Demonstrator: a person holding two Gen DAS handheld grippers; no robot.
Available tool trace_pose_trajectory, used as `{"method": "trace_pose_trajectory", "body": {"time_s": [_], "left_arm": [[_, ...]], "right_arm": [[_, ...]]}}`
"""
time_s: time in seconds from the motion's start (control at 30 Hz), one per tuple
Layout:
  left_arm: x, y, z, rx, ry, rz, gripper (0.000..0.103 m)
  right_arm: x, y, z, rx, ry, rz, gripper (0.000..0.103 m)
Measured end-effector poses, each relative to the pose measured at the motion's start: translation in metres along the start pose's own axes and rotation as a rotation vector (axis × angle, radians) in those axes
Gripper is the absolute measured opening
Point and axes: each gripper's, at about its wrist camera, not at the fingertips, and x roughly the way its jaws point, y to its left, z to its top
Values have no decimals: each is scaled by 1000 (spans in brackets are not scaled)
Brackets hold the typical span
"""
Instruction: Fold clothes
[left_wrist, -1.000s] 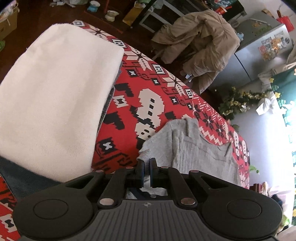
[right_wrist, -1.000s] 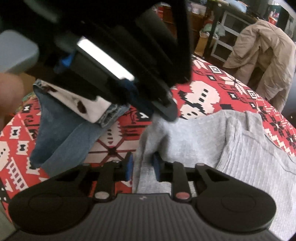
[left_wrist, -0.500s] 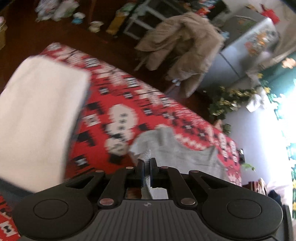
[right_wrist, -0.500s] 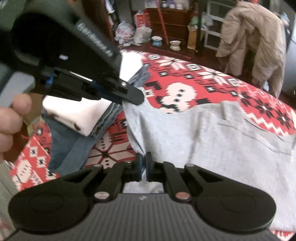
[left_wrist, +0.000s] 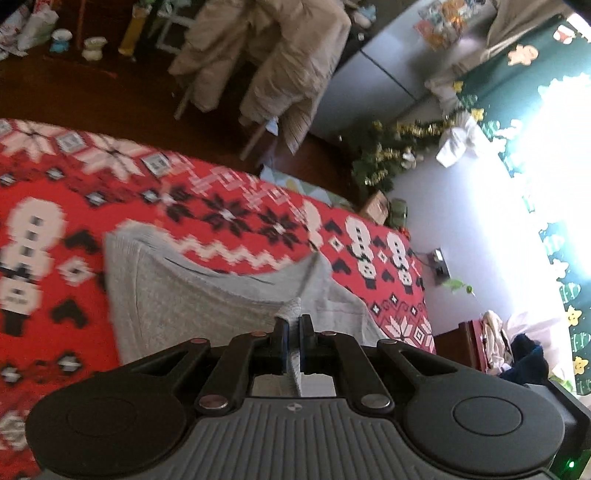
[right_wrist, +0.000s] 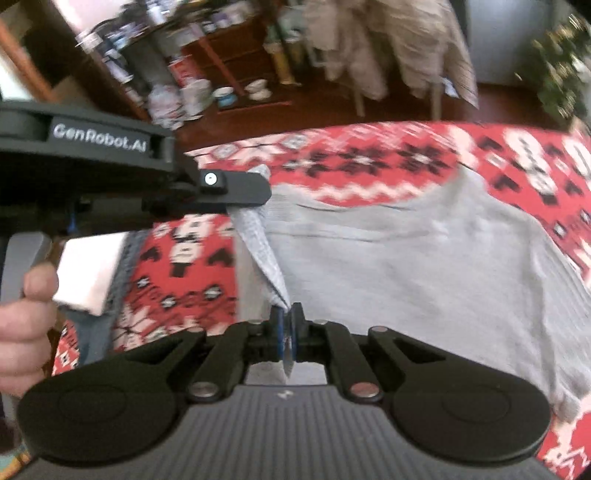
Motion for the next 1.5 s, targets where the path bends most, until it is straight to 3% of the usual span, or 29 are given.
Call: {"method": "trace_pose_trajectory", "body": {"time_s": [0.1,0.17,0.3,0.4,0.5,0.67,0.8,0.93,0.97,1.0,1.07,1.37,1.4,1.5], "left_arm": [[27,-4,-3,-16,30,22,8],[33,-1,-4,-37,40,45,23],[46,4,-6,-79,60,91,32],[26,11,-13,-37,65,136,33],[12,17,-28,53,121,198,28],[6,15,-68,280,228,257,28],[17,8,-94,463,249,288,28],[30,0,-107,592,230,279,27],[34,-2,-108,607,230,268,27],[37,-6,-107,616,231,254,27],[42,-11,-107,652,223,248,27],[64,-24,-122,783,284,209,26],[66,-23,-123,790,289,215,26],[66,-21,-123,786,296,219,26]], "right_arm": [[8,-38,-2,66,30,-16,4],[22,-58,-5,103,59,-17,4],[51,-89,-12,191,120,-17,6],[57,-104,-19,263,130,-13,12],[48,-110,-27,287,122,-25,19],[35,-106,-39,349,112,53,31],[34,-97,-45,340,106,96,39],[33,-90,-47,342,83,62,38],[36,-89,-48,336,82,64,34],[40,-88,-49,330,82,68,17],[45,-87,-51,343,95,82,1],[34,-112,-71,498,97,63,2],[34,-113,-70,490,101,64,9],[32,-112,-61,442,101,50,11]]}}
